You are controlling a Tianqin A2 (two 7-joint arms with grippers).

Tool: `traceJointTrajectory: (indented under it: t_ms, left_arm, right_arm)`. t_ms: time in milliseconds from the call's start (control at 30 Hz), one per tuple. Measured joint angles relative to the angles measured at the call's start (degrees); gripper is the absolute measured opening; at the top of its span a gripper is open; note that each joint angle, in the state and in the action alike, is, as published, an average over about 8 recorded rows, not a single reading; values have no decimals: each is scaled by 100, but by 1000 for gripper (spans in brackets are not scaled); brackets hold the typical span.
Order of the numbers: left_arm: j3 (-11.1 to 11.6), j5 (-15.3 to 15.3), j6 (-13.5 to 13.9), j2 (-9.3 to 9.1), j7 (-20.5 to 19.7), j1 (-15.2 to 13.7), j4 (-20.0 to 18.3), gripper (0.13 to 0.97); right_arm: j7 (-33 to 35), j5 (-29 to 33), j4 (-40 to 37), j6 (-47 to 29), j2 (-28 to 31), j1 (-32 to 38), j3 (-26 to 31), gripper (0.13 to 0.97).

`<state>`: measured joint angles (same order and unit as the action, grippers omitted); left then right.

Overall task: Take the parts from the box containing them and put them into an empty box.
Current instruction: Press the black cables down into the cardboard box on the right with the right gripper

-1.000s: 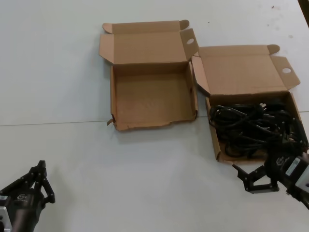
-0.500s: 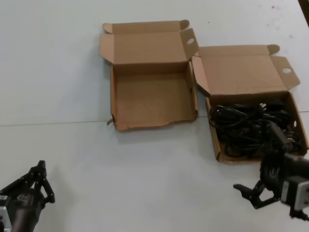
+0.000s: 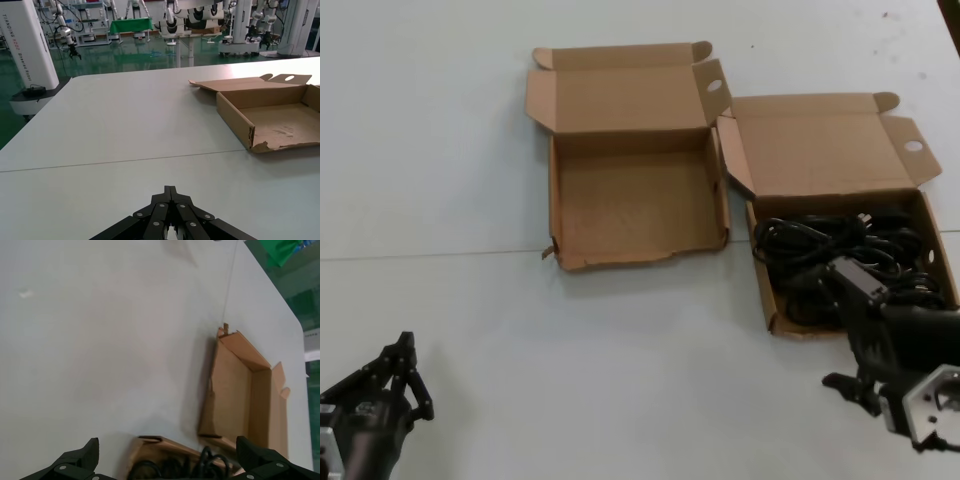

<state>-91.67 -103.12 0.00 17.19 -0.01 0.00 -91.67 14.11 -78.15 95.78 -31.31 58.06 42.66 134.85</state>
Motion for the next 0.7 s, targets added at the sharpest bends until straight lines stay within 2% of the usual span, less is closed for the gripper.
traceJointTrajectory:
  t_ms: [233, 500, 600, 700]
  left_arm:
    - [-1, 0, 0, 0, 0, 0, 0, 156]
    - [0, 0, 0, 0, 0, 0, 0, 156]
    - [0, 0, 0, 0, 0, 0, 0, 156]
    - [0, 0, 0, 0, 0, 0, 0, 156]
  right_arm:
    - [0, 1217, -234, -1232, -1093, -557, -1812, 966]
    - [0, 3023, -373, -2781, -2888, -783, -3908, 966]
    - [0, 3545, -387, -3202, -3469, -781, -4491, 966]
    - [0, 3833, -411, -3459, -3826, -770, -4835, 966]
